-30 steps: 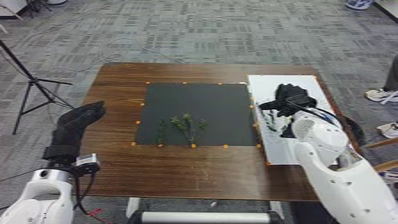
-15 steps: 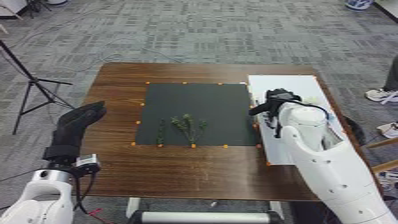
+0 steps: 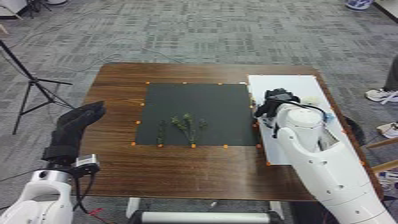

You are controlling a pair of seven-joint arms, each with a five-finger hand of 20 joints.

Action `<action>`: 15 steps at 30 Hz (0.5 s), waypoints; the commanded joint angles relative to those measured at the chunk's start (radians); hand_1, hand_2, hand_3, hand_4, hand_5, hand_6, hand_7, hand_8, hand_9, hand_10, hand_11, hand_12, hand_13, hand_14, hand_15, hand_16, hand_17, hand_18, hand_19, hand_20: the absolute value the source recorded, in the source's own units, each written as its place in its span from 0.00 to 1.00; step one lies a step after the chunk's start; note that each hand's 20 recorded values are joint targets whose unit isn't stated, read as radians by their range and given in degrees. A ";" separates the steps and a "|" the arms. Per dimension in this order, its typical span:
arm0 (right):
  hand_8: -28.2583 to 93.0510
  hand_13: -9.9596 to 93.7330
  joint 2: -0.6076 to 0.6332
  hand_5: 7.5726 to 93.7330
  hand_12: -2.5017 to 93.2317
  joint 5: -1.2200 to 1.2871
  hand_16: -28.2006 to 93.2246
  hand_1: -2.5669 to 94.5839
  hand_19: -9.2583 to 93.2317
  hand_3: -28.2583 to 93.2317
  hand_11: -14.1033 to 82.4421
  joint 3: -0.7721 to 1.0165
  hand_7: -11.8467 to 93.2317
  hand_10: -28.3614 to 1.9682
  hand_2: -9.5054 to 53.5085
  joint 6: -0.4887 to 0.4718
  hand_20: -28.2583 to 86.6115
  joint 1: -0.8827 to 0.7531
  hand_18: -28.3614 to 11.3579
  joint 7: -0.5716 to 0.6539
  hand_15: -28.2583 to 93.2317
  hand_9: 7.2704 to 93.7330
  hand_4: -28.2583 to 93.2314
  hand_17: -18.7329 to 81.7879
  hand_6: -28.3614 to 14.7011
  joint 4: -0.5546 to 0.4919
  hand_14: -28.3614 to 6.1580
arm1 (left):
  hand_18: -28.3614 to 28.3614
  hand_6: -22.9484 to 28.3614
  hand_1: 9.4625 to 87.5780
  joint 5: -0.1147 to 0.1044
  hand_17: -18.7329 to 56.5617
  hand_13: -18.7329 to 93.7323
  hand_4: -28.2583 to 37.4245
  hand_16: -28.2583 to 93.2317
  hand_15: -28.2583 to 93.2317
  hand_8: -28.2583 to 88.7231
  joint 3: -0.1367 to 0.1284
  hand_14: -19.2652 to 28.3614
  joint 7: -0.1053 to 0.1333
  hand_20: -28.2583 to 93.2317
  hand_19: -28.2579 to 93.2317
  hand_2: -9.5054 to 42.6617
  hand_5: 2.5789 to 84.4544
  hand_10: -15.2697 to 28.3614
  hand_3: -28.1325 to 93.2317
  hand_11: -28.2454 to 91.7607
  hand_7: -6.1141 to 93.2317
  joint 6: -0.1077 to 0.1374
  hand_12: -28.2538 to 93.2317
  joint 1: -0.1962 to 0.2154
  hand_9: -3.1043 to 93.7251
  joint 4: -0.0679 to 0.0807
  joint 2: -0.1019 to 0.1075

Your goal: Arrange flowers

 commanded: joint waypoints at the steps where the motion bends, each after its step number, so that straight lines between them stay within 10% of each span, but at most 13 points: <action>1: 0.20 1.00 0.001 0.84 0.32 -0.010 0.47 0.33 1.00 0.74 0.59 -0.016 0.38 0.58 0.00 -0.030 0.58 -0.028 0.29 0.004 0.84 1.00 0.14 0.83 0.57 0.009 0.86 | 0.68 0.50 0.20 0.000 0.23 0.46 0.11 0.24 0.34 0.17 -0.004 0.75 0.001 0.33 0.24 0.07 0.54 0.64 0.81 0.39 0.23 -0.008 0.32 0.008 0.50 -0.009 -0.009; 15: 0.45 1.00 0.024 0.87 0.29 -0.036 0.42 0.57 1.00 0.72 0.69 -0.046 0.43 0.65 0.00 0.084 0.57 -0.040 0.33 -0.002 0.89 1.00 0.14 0.87 0.68 0.000 0.89 | 0.68 0.50 0.20 -0.001 0.23 0.46 0.11 0.24 0.34 0.17 -0.004 0.75 -0.004 0.33 0.24 0.07 0.54 0.64 0.81 0.39 0.23 -0.004 0.32 0.008 0.50 -0.010 -0.011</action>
